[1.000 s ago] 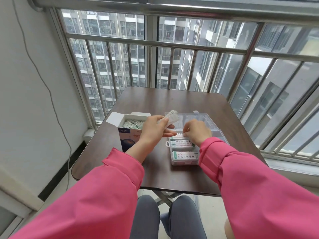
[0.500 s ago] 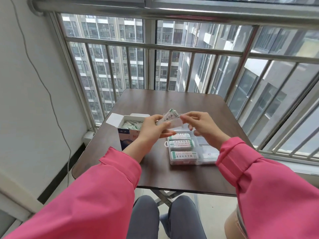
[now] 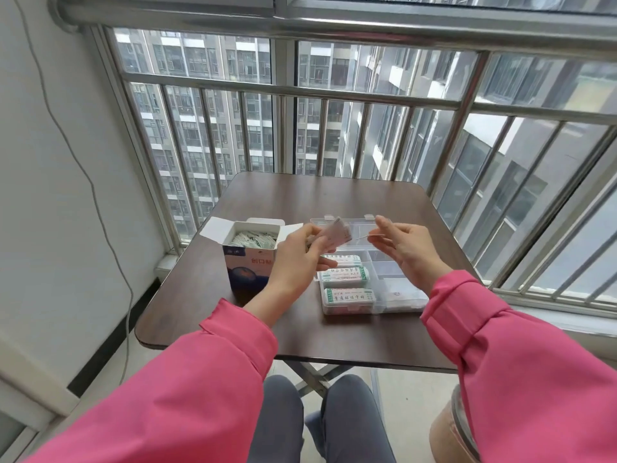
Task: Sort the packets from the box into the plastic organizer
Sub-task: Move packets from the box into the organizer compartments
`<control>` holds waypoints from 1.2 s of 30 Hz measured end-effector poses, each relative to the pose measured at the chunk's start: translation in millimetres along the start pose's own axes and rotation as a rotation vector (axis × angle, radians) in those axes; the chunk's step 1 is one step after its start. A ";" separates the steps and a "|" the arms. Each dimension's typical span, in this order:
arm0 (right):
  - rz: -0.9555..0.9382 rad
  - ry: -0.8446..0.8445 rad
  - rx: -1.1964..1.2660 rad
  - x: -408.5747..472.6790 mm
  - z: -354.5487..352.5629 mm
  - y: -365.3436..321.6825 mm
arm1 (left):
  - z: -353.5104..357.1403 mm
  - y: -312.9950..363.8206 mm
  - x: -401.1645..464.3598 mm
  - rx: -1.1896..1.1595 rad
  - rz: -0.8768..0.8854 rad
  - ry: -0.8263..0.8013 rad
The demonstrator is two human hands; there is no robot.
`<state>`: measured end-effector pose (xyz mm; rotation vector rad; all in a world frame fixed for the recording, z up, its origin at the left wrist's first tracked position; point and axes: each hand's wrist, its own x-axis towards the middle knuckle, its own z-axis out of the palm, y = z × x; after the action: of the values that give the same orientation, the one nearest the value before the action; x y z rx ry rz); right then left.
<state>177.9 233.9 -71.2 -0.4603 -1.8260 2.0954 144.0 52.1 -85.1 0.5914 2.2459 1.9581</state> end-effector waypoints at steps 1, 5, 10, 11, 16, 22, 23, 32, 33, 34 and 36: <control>-0.002 0.005 -0.016 0.4 -2.8 3.1 | 3.1 -1.5 -0.1 0.016 0.007 -0.001; -0.025 0.063 -0.190 6.4 -9.4 11.7 | 12.8 -6.9 -0.3 0.147 0.012 0.002; -0.025 0.091 -0.494 19.7 -0.4 24.4 | 15.1 -15.0 -0.3 0.511 0.129 0.057; -0.029 0.070 -0.548 21.5 3.6 27.1 | 14.3 -16.1 0.4 0.554 0.139 0.060; -0.072 -0.012 -0.749 28.6 18.7 33.6 | 13.5 -19.8 4.5 0.670 0.052 0.031; -0.181 -0.102 -1.030 34.2 25.0 32.4 | 13.6 -22.9 9.4 0.613 0.020 0.053; -0.194 -0.111 -1.053 34.8 25.8 33.2 | 13.2 -23.5 10.5 0.603 0.016 0.062; -0.239 -0.187 -1.161 34.3 28.6 35.6 | 11.1 -24.3 13.3 0.487 0.028 0.059; -0.235 -0.199 -1.170 32.7 27.6 33.8 | 11.6 -24.4 13.1 0.458 0.032 0.045; -0.238 -0.201 -1.162 31.1 26.5 31.3 | 12.1 -24.7 13.4 0.430 0.035 0.025; -0.238 -0.140 -1.031 24.9 23.8 24.6 | 13.2 -25.6 13.8 0.349 0.021 -0.009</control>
<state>144.3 220.6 -93.2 -0.2851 -2.7796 0.9160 130.0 66.9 -109.7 0.6574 2.6048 1.5743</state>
